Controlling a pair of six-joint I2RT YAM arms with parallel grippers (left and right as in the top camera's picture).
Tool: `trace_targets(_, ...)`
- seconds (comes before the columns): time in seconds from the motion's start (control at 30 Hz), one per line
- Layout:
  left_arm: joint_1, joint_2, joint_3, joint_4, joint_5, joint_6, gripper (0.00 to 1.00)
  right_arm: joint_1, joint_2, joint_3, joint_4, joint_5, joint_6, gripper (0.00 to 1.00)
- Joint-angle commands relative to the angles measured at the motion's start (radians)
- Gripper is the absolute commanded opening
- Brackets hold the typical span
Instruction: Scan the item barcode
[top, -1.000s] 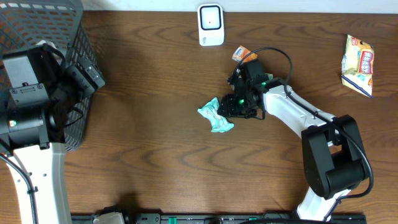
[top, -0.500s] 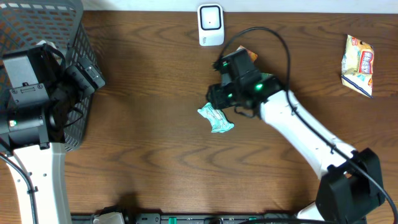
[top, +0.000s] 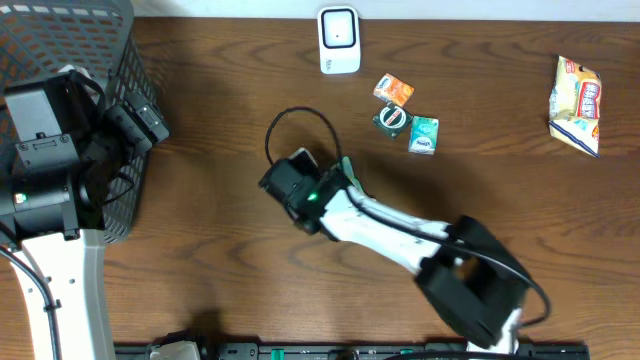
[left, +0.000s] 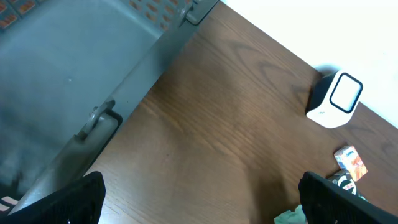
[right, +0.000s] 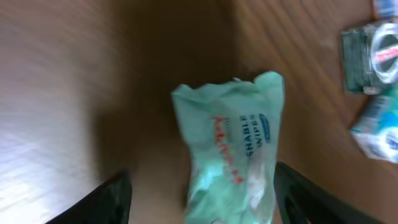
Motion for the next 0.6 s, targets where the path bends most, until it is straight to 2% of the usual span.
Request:
trace_targets(0.0, 0.005, 0.000, 0.001, -0.003, -0.010, 0.013, 0.98, 0.023, 0.057, -0.003, -0.004, 0.180, -0.003, 0.67)
trace_targets(0.1, 0.005, 0.000, 0.001, -0.003, -0.010, 0.013, 0.98, 0.024, 0.080, -0.003, -0.010, 0.175, -0.002, 0.62)
trace_targets(0.23, 0.005, 0.000, 0.001, -0.003, -0.010, 0.013, 0.98, 0.024, 0.086, -0.003, -0.007, 0.150, 0.001, 0.49)
trace_targets(0.57, 0.005, 0.000, 0.001, -0.003, -0.010, 0.013, 0.98, -0.013, 0.099, -0.008, 0.005, 0.110, 0.002, 0.44)
